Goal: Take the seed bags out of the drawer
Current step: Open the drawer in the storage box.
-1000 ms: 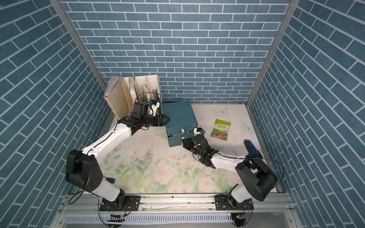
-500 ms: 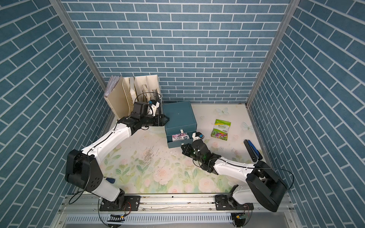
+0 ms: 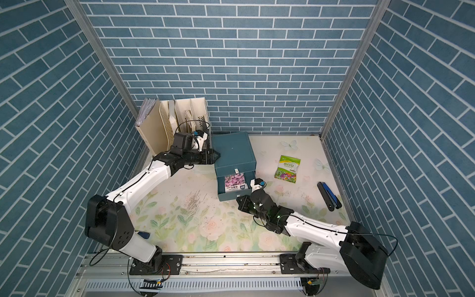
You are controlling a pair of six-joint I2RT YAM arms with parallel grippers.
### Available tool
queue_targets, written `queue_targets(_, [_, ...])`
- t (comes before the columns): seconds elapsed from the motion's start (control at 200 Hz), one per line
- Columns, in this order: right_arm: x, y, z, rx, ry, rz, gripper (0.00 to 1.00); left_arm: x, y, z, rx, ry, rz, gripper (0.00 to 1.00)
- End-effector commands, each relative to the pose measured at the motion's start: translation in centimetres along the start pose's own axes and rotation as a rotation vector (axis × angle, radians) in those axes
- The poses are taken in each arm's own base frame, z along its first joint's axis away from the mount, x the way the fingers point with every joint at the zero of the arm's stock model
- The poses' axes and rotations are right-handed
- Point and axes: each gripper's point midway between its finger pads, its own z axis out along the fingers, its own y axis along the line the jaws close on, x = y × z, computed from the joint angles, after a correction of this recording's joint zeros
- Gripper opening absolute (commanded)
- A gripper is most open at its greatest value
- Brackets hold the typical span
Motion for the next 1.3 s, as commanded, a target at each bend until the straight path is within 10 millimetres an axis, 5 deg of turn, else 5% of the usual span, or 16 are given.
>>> queue_targets(0.0, [1.5,-0.5,-0.6,0.015,0.035,0.006,0.00,5.3,3.5,1.1,-0.119,0.182,-0.046,0.80])
queue_targets(1.06, [4.7,-1.9,-3.2,0.057,0.088,0.006,0.00,5.6,3.6,0.9,-0.125,0.187,-0.046,0.80])
queue_targets(1.295, [3.9,-1.4,-3.5,0.063,0.057,0.003,0.25,5.6,3.6,1.0,-0.122,0.190,-0.048,0.80])
